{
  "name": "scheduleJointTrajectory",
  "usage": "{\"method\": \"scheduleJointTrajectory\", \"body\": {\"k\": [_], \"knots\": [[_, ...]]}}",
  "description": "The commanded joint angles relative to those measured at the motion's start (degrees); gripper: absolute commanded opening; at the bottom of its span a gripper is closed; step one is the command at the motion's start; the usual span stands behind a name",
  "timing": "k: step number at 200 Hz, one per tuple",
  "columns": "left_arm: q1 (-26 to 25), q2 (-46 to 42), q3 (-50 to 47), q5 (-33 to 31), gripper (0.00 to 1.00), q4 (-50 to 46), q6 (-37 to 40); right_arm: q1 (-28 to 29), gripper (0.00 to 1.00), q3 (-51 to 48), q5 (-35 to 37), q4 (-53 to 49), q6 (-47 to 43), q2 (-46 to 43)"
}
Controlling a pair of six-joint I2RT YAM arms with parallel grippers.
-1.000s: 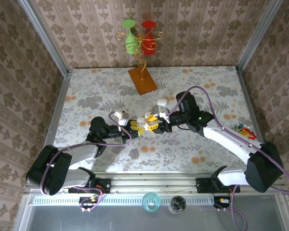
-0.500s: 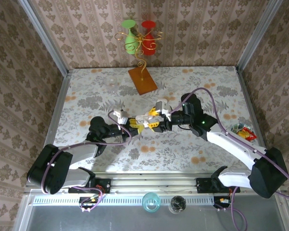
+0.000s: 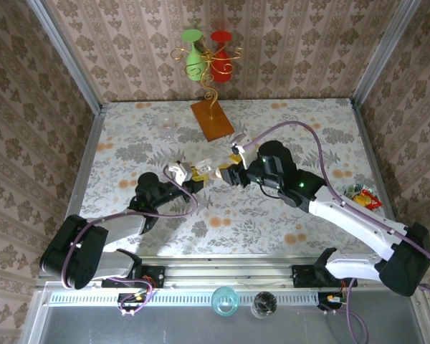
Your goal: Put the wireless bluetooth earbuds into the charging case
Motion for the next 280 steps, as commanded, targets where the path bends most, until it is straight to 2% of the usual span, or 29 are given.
{"method": "scheduleJointTrajectory", "body": {"k": [1,73,119,204,249,275,280], "knots": [[-0.6,-0.9,0.9,-1.5,0.09,-1.4,3.3,0.3,0.49,5.0,2.3,-7.9,6.4,4.1],[-1.1,-1.6,1.4,1.9,0.1,-5.2,2.0,0.8,0.37,15.0,-2.3,-15.8,5.5,15.5],[-1.1,-2.8,1.5,1.9,0.1,-6.7,1.7,0.9,0.34,17.6,-4.5,-19.0,4.9,19.5],[-1.1,-3.5,1.8,2.1,0.1,-8.0,1.3,0.9,0.34,18.6,-6.0,-20.1,2.7,22.1],[-1.1,-3.7,2.0,2.8,0.1,-8.5,1.1,0.9,0.26,18.8,-5.3,-20.2,1.1,22.5],[-0.8,-4.2,2.0,3.5,0.1,-8.6,-0.3,0.4,0.2,18.2,-5.9,-20.3,-2.8,22.1],[-0.8,-4.4,2.0,5.5,0.1,-8.7,-0.7,0.3,0.2,18.0,-7.1,-20.2,-4.2,21.8]]}}
